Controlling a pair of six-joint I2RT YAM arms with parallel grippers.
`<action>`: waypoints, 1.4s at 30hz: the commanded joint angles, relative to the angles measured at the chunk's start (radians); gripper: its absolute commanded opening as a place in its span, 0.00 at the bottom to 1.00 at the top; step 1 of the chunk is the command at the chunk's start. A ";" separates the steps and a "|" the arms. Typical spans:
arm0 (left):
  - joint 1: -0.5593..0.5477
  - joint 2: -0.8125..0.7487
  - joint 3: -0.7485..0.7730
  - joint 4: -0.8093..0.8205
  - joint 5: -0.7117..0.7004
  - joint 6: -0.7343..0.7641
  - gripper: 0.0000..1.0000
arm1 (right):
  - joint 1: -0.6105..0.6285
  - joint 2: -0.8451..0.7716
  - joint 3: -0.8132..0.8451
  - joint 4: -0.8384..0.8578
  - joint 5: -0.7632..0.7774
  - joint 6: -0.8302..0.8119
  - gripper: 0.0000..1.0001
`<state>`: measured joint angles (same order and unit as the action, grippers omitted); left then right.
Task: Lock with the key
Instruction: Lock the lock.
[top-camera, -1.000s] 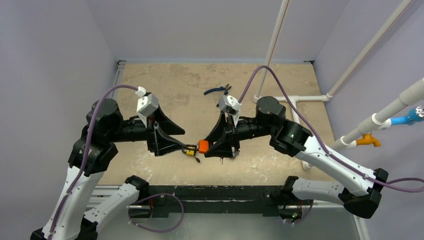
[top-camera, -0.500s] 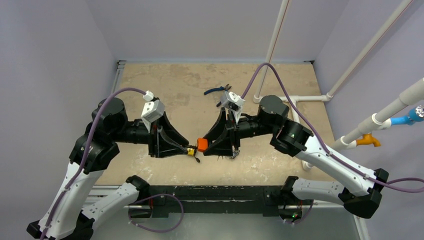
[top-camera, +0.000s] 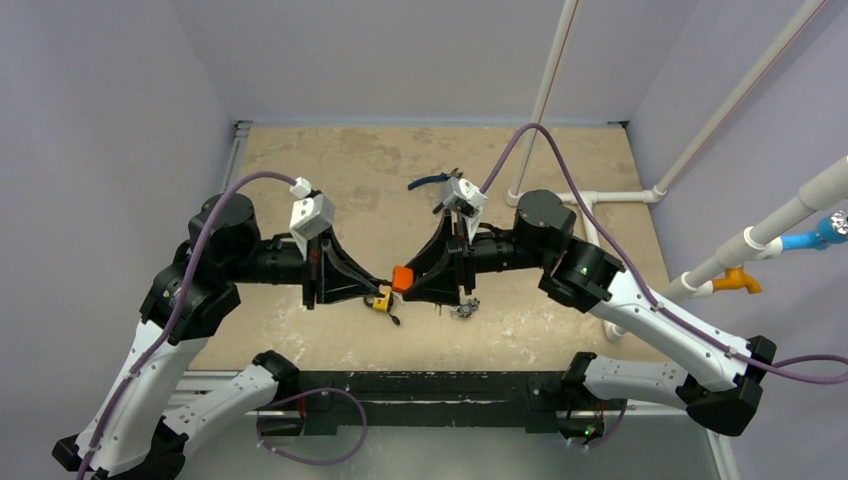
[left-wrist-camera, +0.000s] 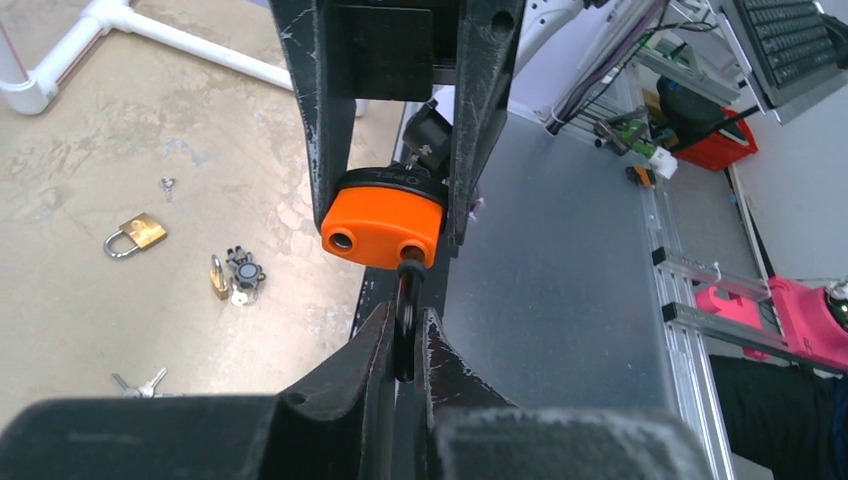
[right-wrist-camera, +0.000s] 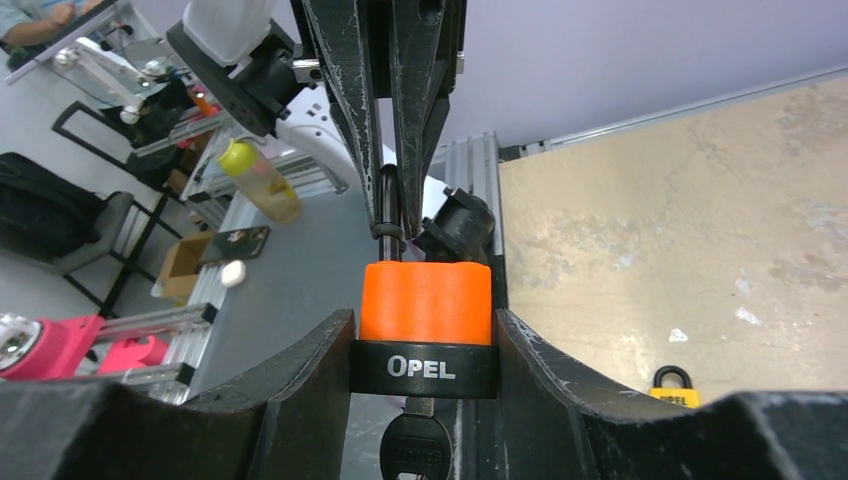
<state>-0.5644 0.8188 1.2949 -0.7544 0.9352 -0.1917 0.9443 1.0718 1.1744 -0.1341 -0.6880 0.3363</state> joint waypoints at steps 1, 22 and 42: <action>-0.007 0.004 0.045 0.027 -0.125 -0.044 0.00 | 0.002 -0.019 0.043 0.037 0.102 -0.035 0.34; -0.010 -0.037 0.066 0.440 -0.226 -0.602 0.00 | -0.021 -0.063 -0.006 0.377 0.107 -0.034 0.87; -0.033 -0.052 0.049 0.545 -0.173 -0.631 0.00 | -0.041 -0.026 0.049 0.471 -0.062 0.057 0.58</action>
<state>-0.5858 0.7677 1.3136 -0.3084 0.7597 -0.8024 0.9070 1.0309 1.1786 0.2863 -0.7486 0.3687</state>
